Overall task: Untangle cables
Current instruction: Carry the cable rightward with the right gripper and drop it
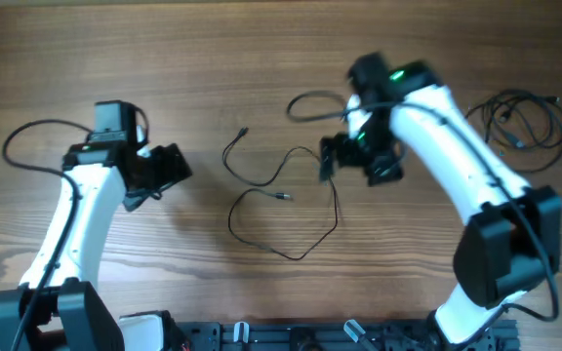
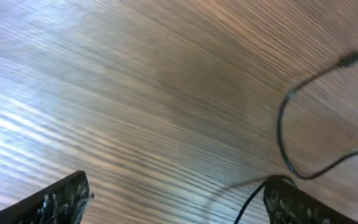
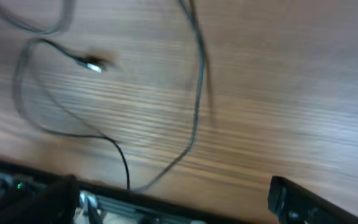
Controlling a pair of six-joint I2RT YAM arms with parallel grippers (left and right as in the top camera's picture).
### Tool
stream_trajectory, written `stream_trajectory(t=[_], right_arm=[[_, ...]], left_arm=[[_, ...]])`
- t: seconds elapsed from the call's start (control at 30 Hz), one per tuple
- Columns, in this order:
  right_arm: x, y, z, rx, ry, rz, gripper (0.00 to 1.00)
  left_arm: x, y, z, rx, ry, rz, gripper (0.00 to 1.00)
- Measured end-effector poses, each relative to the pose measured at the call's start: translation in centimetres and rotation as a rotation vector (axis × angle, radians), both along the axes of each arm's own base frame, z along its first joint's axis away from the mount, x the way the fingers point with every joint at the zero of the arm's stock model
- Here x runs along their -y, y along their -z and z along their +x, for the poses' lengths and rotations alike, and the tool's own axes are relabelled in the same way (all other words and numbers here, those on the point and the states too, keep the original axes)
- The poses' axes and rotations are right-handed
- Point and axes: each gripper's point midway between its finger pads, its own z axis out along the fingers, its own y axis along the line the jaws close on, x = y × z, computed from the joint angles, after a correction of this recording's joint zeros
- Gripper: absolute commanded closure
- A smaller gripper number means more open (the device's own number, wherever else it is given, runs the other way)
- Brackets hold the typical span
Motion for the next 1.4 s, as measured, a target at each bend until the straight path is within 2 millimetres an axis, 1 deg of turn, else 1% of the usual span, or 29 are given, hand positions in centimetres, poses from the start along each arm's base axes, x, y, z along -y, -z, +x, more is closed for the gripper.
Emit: stream_trajectory(t=[0.1,0.17,0.23,0.3,0.37,0.4,0.47,0.5,0.57,0.6,0.67,0.83,0.9,0.97,1.03,1.13,1.17,1.2,1.23,1.27,1.33,1.37,1.4], right_arm=[[-1.6,2.4,-2.3,-0.049,0.043,-0.048,0.00],[-2.7,3.7,-3.6,-0.066,0.074,-0.072,0.01],[-3.9,5.1,-4.9,-0.075,0.113,-0.096,0.02],[-4.8,6.4,-6.0,-0.077,0.170,-0.125,0.05],[-5.3,7.2,-6.7,-0.073,0.215,-0.156,0.13],[-5.3,7.6,-7.3,-0.077,0.231,-0.176,0.22],[-5.4,8.0,-8.0,-0.082,0.252,-0.199,0.51],[-5.4,8.1,-8.0,-0.079,0.269,-0.206,0.70],[-5.6,8.1,-7.7,-0.068,0.294,-0.206,0.91],[-5.6,8.2,-7.6,-0.064,0.302,-0.207,0.96],[-5.8,8.2,-7.3,-0.054,0.326,-0.203,0.96],[-5.9,8.3,-6.6,-0.022,0.324,-0.195,0.96],[-5.6,8.4,-6.3,-0.005,0.294,-0.196,0.96],[-4.9,8.2,-5.7,0.009,0.254,-0.199,0.96],[-3.9,6.9,-4.0,0.029,0.228,-0.197,0.96],[-2.1,3.2,1.0,0.107,0.208,-0.144,0.96],[-1.2,1.2,3.2,0.155,0.202,-0.119,0.96],[0.2,-1.6,6.0,0.222,0.217,-0.092,0.96],[1.8,-4.7,8.3,0.292,0.226,-0.066,0.96],[3.8,-8.1,10.6,0.380,0.248,-0.044,0.96],[7.6,-13.9,13.7,0.542,0.300,-0.020,0.96],[9.6,-16.8,14.8,0.624,0.335,-0.015,0.96],[11.9,-19.3,15.5,0.701,0.375,-0.024,0.96]], left_arm=[[-0.9,0.0,0.0,0.000,-0.040,-0.019,0.07],[-1.0,-0.1,-0.1,0.001,-0.048,-0.029,0.07],[-0.9,-0.1,0.0,0.002,-0.047,-0.037,0.13],[-0.8,-0.1,0.0,0.002,-0.050,-0.045,0.14],[-0.7,-0.1,0.0,0.003,-0.051,-0.049,0.15],[-0.7,-0.1,0.0,0.003,-0.050,-0.051,0.15],[-0.7,-0.1,0.0,0.004,-0.050,-0.053,0.16],[-0.7,-0.1,0.0,0.003,-0.050,-0.052,0.16],[-0.7,-0.1,0.0,0.003,-0.050,-0.052,0.16],[-0.7,-0.1,0.0,0.003,-0.050,-0.053,0.17],[-0.7,-0.1,0.0,0.003,-0.050,-0.053,0.17],[-0.7,-0.1,-0.1,0.001,-0.050,-0.053,0.17],[-0.7,-0.1,-0.1,0.000,-0.050,-0.053,0.17],[-0.7,-0.1,-0.1,0.000,-0.050,-0.053,0.18],[-0.6,-0.1,-0.1,0.000,-0.050,-0.054,0.18],[-0.6,-0.1,-0.1,-0.001,-0.049,-0.056,0.18],[-0.6,-0.1,-0.2,-0.003,-0.049,-0.057,0.18],[-0.6,-0.1,-0.2,-0.005,-0.049,-0.057,0.17],[-0.6,-0.1,-0.2,-0.007,-0.050,-0.056,0.18],[-0.6,-0.1,-0.3,-0.007,-0.049,-0.058,0.18],[-0.6,-0.1,-0.3,-0.011,-0.050,-0.057,0.17],[-0.6,-0.1,-0.3,-0.011,-0.050,-0.057,0.17],[-0.6,-0.1,-0.3,-0.011,-0.049,-0.058,0.16]])
